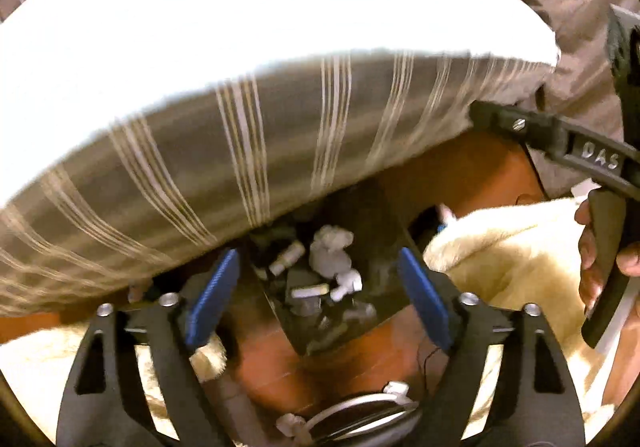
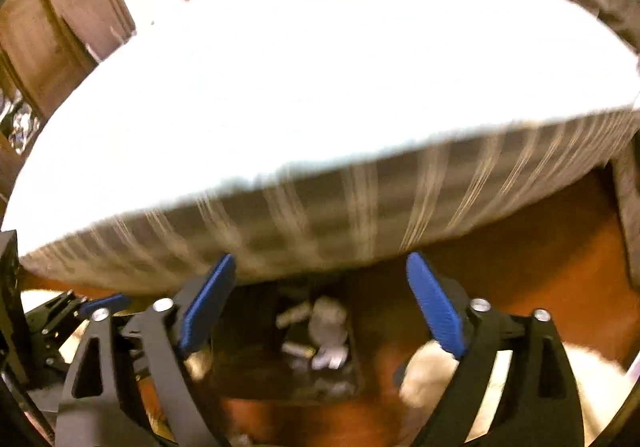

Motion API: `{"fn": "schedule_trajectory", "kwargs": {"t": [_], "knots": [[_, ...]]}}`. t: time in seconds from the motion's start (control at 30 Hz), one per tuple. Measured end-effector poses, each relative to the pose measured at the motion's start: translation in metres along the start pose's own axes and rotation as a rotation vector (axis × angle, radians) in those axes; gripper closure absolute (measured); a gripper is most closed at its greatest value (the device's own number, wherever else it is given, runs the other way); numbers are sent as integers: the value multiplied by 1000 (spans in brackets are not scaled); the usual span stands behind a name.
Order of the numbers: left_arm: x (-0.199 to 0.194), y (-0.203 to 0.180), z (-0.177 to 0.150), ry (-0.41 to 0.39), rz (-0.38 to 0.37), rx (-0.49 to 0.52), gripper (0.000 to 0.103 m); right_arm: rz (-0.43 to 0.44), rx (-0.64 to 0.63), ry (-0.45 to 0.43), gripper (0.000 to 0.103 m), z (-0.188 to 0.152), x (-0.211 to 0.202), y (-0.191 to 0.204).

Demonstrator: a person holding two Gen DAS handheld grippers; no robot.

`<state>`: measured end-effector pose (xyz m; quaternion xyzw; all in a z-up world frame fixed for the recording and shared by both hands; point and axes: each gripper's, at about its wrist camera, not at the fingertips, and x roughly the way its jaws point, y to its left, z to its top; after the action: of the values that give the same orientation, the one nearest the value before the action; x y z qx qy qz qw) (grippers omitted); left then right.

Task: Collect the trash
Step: 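Lower the yarn and lip balm tube into the bin and open both tools, then grasp the pink box with the left tool while the right grasps the green bottle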

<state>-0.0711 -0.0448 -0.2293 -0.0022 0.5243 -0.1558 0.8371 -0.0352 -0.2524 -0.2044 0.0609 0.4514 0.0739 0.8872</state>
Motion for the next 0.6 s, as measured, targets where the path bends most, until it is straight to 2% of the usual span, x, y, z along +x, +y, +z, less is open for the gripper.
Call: {"fn": "schedule_trajectory", "kwargs": {"t": [0.07, 0.17, 0.3, 0.37, 0.5, 0.6], "knots": [[-20, -1, 9, -48, -1, -4, 22, -13, -8, -83, 10, 18, -23, 0], [-50, -2, 28, -123, -7, 5, 18, -5, -16, -162, 8, 44, -47, -2], [-78, -2, 60, -212, 20, 30, 12, -15, -25, -233, 5, 81, -63, -3], [-87, 8, 80, -239, 38, 4, 12, -4, -26, -261, 4, 105, -66, -1], [-85, 33, 119, -257, 73, -56, 11, -3, -28, -259, 3, 140, -52, -2], [-72, 51, 156, -250, 114, -91, 11, 12, -22, -223, 3, 165, -27, -5]]}}
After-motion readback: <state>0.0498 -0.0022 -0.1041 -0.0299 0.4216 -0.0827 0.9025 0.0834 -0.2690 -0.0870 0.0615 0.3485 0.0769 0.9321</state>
